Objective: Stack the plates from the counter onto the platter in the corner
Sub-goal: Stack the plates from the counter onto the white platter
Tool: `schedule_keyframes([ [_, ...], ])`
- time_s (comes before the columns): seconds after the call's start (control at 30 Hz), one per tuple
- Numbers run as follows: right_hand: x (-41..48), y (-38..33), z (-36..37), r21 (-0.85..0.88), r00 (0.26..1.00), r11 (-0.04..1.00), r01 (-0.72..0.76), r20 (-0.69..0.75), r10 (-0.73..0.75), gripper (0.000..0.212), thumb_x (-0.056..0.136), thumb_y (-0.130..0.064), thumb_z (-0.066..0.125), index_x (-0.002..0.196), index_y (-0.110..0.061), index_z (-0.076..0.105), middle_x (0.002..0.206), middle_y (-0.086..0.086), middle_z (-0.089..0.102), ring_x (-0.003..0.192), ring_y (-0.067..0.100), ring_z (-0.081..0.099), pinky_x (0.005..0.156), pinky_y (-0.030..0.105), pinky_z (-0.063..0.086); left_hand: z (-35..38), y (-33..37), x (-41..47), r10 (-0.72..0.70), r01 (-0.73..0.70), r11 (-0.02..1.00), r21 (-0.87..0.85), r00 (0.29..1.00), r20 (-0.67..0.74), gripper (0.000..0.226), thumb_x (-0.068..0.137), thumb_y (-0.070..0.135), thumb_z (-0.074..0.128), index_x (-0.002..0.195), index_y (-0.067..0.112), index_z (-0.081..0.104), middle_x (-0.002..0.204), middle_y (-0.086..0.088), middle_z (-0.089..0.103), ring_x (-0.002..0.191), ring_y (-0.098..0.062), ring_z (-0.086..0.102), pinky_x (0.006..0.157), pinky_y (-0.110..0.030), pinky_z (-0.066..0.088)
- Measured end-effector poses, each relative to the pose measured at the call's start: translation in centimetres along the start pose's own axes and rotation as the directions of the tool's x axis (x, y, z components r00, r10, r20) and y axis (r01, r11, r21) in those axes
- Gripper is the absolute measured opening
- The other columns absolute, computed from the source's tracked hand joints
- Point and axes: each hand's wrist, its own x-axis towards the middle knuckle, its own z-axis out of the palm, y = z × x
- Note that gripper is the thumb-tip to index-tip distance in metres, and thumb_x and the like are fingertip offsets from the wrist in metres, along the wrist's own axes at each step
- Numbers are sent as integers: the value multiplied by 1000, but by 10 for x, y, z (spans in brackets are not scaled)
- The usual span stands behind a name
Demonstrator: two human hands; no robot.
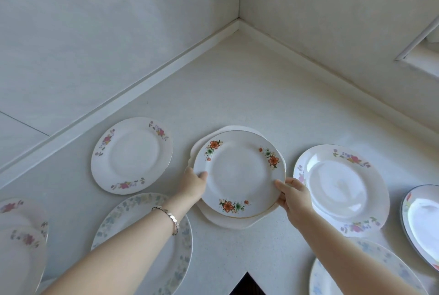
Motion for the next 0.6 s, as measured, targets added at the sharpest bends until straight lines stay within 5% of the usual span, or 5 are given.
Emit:
schedule_keyframes([
  [0.1,7,-1,2,-53,1000,999,-5,0,5,13,87,-3,58,76,-9,53,78,13,59,67,24,57,72,36,52,-3,-2,6,11,-9,994,109,1000,-18,50,94,38,41,128,1,43,108,-16,64,77,-31,62,70,-36,54],
  [0.23,14,-4,0,-296,995,953,65,-49,-83,11,85,-9,60,76,-12,54,77,10,61,75,31,61,82,48,54,-1,-3,4,51,-42,977,211,998,-37,44,91,42,44,112,5,50,94,-14,68,81,-31,68,76,-39,57],
  [0.4,12,-16,0,-781,975,605,155,24,-220,21,85,-28,52,71,-13,50,67,10,66,69,27,63,69,33,50,0,-2,5,67,-53,961,272,997,-45,40,92,40,43,112,6,48,73,-3,55,75,-27,60,68,-33,50],
  [0.5,14,-19,-3,-901,970,400,171,83,-227,27,88,-36,46,69,-17,45,72,5,58,78,28,58,65,30,42,1,-3,8,80,-62,954,292,995,-51,29,93,36,43,102,9,44,63,1,44,69,-25,52,64,-32,45],
  [0.6,16,-20,-7,-930,974,331,163,98,-205,27,88,-39,44,74,-16,46,76,5,54,78,26,55,68,31,42,2,-4,11,89,-61,944,325,993,-72,32,93,38,42,105,8,47,62,0,46,66,-25,54,67,-33,51],
])
